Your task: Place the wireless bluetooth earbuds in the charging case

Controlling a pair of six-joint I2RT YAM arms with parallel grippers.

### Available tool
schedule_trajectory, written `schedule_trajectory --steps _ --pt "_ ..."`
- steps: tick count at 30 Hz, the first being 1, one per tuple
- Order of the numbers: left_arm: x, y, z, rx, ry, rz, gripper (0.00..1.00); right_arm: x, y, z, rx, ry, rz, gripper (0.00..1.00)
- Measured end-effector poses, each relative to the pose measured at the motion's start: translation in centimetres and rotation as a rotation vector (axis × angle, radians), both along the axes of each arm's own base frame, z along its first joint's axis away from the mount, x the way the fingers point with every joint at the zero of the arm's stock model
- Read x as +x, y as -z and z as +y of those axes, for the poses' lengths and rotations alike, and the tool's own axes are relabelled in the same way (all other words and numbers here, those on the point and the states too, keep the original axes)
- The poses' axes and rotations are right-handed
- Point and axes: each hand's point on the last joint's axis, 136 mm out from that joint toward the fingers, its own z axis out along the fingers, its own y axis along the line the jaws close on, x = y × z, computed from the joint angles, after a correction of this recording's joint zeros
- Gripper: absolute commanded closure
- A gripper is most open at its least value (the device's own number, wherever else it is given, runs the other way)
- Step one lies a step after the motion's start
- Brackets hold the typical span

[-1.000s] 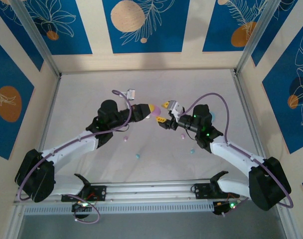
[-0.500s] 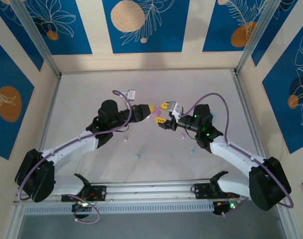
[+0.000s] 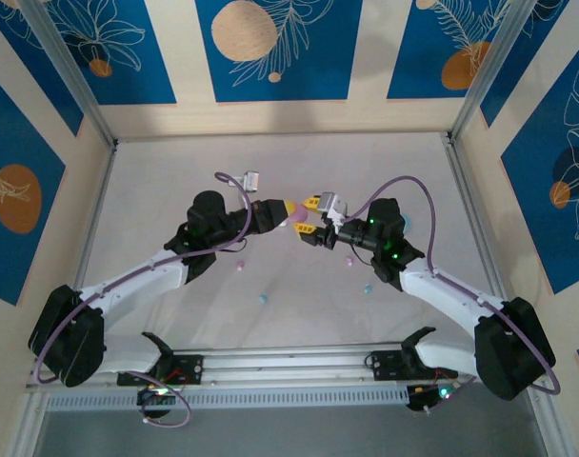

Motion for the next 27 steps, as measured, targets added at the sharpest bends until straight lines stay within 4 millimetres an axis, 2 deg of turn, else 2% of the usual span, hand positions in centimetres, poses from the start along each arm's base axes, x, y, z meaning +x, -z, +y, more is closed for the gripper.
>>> schedule_trajectory --steps 11,13,15,17,21,25,27 --pt "0.0 0.0 0.0 0.0 -0.001 -0.001 0.87 0.0 -0.2 0.3 0.009 -0.01 0.01 0.55" --pt "0.0 0.0 0.0 0.0 -0.001 -0.001 0.81 0.1 -0.2 0.3 0.01 -0.009 0.013 0.57" --pt "0.0 0.0 0.0 0.0 -0.002 -0.002 0.72 0.1 -0.2 0.3 0.012 -0.009 0.019 0.59" --pt "0.0 -0.1 0.1 0.001 -0.003 -0.009 0.58 0.1 -0.3 0.3 0.015 -0.012 0.03 0.61" --pt "-0.5 -0.8 0.4 0.023 0.001 -0.072 0.44 0.3 -1.4 0.2 0.034 -0.025 0.062 0.63" --pt "-1.4 -2.4 1.5 0.078 -0.01 -0.226 0.36 0.2 -2.1 -0.2 0.047 -0.064 0.128 0.63" --pt "-2.2 -3.7 2.5 0.121 -0.031 -0.359 0.33 -0.2 -2.6 -0.3 0.05 -0.107 0.164 0.63"
